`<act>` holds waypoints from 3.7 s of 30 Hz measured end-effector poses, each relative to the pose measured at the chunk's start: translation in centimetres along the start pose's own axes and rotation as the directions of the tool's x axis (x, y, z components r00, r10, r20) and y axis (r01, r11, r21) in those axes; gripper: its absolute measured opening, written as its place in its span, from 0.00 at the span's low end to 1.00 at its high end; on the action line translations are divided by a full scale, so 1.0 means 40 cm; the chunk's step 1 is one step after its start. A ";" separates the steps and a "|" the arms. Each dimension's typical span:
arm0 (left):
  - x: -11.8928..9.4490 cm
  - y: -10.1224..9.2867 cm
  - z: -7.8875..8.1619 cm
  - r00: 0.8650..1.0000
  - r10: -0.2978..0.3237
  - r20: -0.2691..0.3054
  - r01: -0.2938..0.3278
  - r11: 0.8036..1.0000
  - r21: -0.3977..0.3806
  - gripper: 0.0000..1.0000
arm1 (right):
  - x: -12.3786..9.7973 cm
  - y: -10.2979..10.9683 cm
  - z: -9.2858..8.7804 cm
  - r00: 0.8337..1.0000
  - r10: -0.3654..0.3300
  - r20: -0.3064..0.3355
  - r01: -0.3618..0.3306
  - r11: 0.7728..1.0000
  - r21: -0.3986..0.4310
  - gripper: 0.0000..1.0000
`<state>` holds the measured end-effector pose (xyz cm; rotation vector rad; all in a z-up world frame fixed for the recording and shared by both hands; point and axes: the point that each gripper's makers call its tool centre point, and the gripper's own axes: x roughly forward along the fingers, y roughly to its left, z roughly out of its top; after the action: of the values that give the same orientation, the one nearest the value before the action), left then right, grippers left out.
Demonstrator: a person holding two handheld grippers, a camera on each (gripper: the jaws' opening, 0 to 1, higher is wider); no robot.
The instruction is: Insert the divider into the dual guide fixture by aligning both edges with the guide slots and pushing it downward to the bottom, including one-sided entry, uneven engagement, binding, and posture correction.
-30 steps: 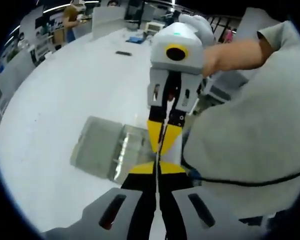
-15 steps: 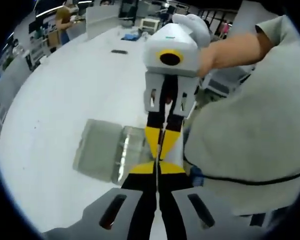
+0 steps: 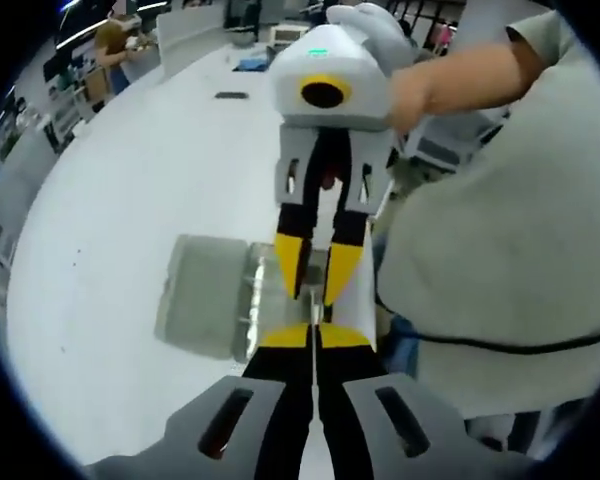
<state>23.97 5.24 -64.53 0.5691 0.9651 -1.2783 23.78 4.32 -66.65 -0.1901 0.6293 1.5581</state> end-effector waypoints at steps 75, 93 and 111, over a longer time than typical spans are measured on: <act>0.149 0.067 -0.134 0.956 0.113 -0.272 -0.096 0.993 0.073 0.00 | -0.042 -0.003 -0.063 0.996 -0.070 -0.052 0.070 0.997 0.016 0.36; 0.147 0.065 -0.129 0.957 0.116 -0.266 -0.096 0.992 0.086 0.00 | -0.046 -0.004 -0.066 0.996 -0.071 -0.052 0.072 0.997 0.024 0.36; 0.157 0.066 -0.133 0.959 0.109 -0.261 -0.086 0.992 0.098 0.00 | -0.046 -0.004 -0.070 0.996 -0.073 -0.053 0.074 0.997 0.031 0.36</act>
<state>25.01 6.84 -72.96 0.8621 1.0930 -1.1776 23.42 1.32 -68.11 -0.2270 0.6812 1.4748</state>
